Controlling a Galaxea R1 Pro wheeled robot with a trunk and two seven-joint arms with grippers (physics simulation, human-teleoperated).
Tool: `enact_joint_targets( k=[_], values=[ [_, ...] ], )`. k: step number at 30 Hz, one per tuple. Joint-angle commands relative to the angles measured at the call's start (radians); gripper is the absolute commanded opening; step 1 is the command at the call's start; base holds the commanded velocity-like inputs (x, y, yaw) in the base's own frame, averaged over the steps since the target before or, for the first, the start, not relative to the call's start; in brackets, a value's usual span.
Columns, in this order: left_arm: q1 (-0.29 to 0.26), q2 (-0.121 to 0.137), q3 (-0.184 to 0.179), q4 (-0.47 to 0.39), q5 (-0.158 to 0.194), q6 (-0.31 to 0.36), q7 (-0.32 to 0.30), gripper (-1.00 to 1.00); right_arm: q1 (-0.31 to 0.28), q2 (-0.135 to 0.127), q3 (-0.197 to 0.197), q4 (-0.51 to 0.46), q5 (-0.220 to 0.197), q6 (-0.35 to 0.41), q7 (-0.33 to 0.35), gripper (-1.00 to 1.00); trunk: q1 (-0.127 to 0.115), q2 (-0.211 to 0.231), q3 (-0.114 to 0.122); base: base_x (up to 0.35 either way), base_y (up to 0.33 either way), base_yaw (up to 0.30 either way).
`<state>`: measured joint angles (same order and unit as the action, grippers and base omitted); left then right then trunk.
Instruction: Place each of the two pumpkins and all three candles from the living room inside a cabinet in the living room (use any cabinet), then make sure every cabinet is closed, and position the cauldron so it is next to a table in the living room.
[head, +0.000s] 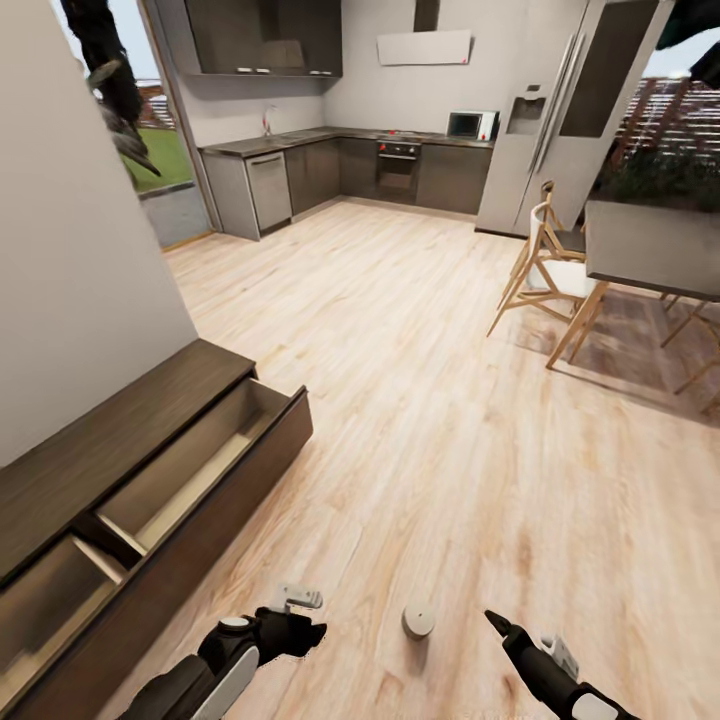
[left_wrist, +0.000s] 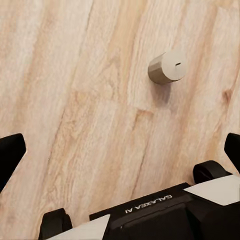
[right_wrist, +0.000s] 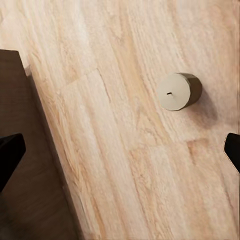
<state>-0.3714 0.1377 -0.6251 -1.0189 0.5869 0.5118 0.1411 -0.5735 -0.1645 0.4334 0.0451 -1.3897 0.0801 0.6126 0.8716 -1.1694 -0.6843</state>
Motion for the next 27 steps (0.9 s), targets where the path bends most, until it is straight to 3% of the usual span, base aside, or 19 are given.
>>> enact_joint_targets(
  k=[1,2,4,8,20,22,26,27],
  values=[
    [-0.016,-0.027,0.019,0.067,-0.019,-0.030,0.036,1.00,-0.002,0.000,0.005,0.004,-0.010,0.002,0.007,1.00,0.000,-0.001,-0.001,0.000,0.000,-0.281],
    [-0.023,-0.037,0.026,0.091,-0.029,-0.039,0.046,1.00,-0.002,0.000,0.005,0.004,-0.010,0.000,0.007,1.00,0.000,-0.001,-0.001,0.000,0.000,-0.281],
    [-0.059,-0.081,0.044,0.213,-0.068,-0.082,0.094,1.00,-0.002,0.000,0.005,0.004,-0.010,-0.006,0.007,1.00,0.000,-0.001,-0.001,0.000,0.000,-0.281],
    [-0.097,-0.115,0.052,0.330,-0.087,-0.129,0.119,1.00,-0.002,0.000,0.005,0.004,-0.009,-0.009,0.007,1.00,0.000,-0.001,-0.001,0.000,0.000,-0.281],
    [-0.115,-0.117,0.059,0.366,-0.085,-0.138,0.109,1.00,-0.002,0.000,0.010,0.002,-0.008,-0.011,0.007,1.00,0.000,-0.001,-0.001,0.000,0.000,-0.251],
    [-0.116,-0.115,0.074,0.366,-0.084,-0.135,0.106,1.00,-0.002,0.000,0.010,0.002,-0.008,-0.011,0.007,1.00,0.000,-0.001,-0.001,0.000,0.000,-0.146],
    [-0.122,-0.112,0.159,0.370,-0.084,-0.130,0.104,1.00,-0.002,0.000,0.010,0.002,-0.008,-0.011,0.007,1.00,0.000,-0.001,-0.001,0.000,0.000,-0.122],
    [-0.123,-0.112,0.167,0.371,-0.084,-0.129,0.104,1.00,-0.002,0.000,0.010,0.002,-0.008,-0.011,0.007,1.00,0.000,-0.001,-0.001,0.000,0.000,-0.100]
  ],
)
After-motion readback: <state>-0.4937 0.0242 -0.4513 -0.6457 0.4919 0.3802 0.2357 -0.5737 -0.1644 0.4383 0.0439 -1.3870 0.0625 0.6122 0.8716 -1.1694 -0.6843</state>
